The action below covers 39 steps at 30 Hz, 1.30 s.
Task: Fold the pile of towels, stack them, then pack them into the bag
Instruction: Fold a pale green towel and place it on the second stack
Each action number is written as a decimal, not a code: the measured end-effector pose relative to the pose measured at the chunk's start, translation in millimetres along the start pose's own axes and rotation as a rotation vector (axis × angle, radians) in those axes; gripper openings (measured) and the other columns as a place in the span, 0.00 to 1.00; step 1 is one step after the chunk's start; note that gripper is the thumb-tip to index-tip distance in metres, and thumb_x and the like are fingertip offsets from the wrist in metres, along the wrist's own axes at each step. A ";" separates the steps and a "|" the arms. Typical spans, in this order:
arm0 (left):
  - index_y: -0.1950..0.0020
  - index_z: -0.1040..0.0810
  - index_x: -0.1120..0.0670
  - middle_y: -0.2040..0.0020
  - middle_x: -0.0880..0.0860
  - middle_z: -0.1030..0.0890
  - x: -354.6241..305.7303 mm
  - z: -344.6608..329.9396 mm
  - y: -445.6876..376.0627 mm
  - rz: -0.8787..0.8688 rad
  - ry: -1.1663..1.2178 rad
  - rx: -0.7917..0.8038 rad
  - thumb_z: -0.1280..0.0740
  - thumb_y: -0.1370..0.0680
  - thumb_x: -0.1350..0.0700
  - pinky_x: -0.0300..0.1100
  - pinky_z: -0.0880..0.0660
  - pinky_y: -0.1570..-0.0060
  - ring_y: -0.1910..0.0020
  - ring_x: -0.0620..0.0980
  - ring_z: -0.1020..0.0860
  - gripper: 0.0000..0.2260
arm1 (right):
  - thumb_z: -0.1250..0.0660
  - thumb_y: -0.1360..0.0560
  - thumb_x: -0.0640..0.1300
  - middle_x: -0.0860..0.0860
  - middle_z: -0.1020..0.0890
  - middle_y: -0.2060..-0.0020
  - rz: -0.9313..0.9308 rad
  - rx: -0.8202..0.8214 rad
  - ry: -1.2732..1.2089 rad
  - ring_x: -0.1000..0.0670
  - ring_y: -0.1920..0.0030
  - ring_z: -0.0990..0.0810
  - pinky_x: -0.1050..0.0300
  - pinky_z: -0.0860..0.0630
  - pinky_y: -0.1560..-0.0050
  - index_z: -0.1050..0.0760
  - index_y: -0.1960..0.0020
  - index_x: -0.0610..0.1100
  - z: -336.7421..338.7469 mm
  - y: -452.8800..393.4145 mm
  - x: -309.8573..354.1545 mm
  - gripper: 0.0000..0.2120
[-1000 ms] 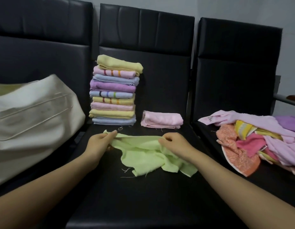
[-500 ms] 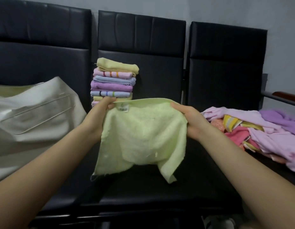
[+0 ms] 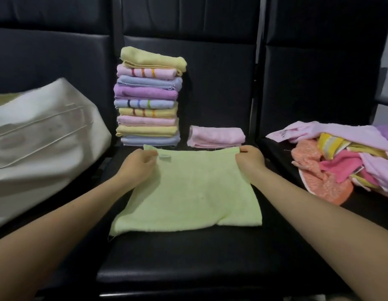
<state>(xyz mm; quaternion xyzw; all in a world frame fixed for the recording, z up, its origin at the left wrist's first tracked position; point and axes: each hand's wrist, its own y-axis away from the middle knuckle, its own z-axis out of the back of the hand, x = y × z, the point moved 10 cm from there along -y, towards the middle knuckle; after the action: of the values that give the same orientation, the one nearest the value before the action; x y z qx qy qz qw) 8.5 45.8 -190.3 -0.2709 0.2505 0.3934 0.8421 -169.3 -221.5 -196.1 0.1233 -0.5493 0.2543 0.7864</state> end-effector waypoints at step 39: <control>0.46 0.21 0.46 0.51 0.43 0.25 -88.7 -19.6 77.8 -0.556 -0.369 0.219 0.36 0.21 0.47 0.39 0.31 0.57 0.51 0.42 0.27 0.07 | 0.30 0.26 0.52 0.56 0.24 0.55 0.788 0.523 0.603 0.56 0.49 0.28 0.58 0.30 0.45 0.22 0.47 0.51 -57.9 118.6 57.2 0.09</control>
<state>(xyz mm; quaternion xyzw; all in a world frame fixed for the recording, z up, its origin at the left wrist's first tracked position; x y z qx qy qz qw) -107.8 28.6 -168.5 -0.1610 0.0514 0.1622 0.9722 -171.1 -79.3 -174.5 0.0213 -0.2233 0.6807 0.6973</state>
